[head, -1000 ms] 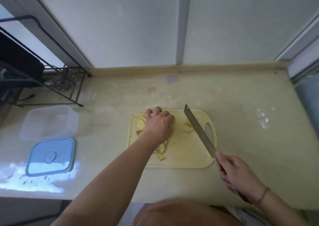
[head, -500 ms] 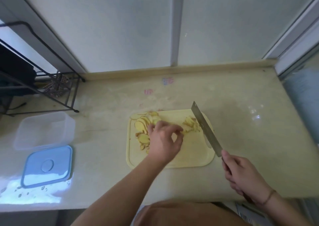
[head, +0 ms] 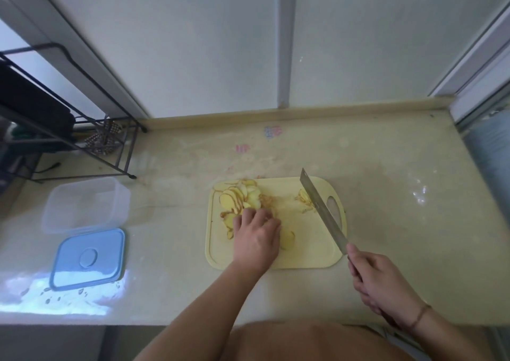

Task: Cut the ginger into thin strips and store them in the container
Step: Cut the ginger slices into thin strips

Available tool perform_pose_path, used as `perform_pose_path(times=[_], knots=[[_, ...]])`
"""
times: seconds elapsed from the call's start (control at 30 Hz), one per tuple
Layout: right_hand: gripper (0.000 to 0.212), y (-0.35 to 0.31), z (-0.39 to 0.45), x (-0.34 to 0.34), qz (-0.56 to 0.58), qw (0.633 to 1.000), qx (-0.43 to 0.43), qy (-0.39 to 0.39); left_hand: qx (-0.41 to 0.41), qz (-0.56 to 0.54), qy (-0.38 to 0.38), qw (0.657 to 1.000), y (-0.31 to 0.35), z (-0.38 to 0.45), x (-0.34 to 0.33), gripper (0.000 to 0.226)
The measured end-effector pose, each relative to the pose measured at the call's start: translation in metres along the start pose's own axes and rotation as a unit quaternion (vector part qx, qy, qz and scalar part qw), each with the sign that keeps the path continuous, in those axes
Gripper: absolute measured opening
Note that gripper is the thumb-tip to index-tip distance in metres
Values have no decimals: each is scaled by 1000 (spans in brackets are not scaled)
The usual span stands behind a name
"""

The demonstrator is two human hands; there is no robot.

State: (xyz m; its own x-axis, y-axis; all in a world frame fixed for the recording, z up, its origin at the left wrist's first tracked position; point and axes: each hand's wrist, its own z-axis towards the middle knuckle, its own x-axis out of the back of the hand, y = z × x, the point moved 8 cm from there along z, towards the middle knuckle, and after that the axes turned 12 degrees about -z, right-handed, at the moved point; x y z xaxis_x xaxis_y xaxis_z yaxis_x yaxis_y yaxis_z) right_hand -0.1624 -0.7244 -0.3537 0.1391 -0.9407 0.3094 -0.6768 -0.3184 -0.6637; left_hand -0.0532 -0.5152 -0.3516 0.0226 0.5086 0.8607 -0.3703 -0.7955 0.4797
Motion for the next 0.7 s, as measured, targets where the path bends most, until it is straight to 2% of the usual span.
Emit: perform_pose_path(times=[0.1,0.23,0.47,0.53,0.6,0.63,0.7], knots=[[50,-1,0,0,7,1000,3,-2,51,87,-73,992,-9,26,-3,21],[49,-3,1,2,4,1000,11,3,45,153,-172,972,-12,41,-8,35],[48,-4,3,-2,-1,1000,8,3,26,157,-201,967,-11,51,-6,31],[49,-3,4,-4,-6,1000,11,2,23,109,-175,978,-7,52,-2,22],[50,-3,4,-4,-15,1000,13,3,41,-8,-111,993,-2,48,8,13],[50,-2,4,-4,-20,1000,14,3,84,-97,-91,988,-5,45,12,9],[50,-1,5,-4,-26,1000,12,2,179,-224,-119,951,-7,31,2,5]])
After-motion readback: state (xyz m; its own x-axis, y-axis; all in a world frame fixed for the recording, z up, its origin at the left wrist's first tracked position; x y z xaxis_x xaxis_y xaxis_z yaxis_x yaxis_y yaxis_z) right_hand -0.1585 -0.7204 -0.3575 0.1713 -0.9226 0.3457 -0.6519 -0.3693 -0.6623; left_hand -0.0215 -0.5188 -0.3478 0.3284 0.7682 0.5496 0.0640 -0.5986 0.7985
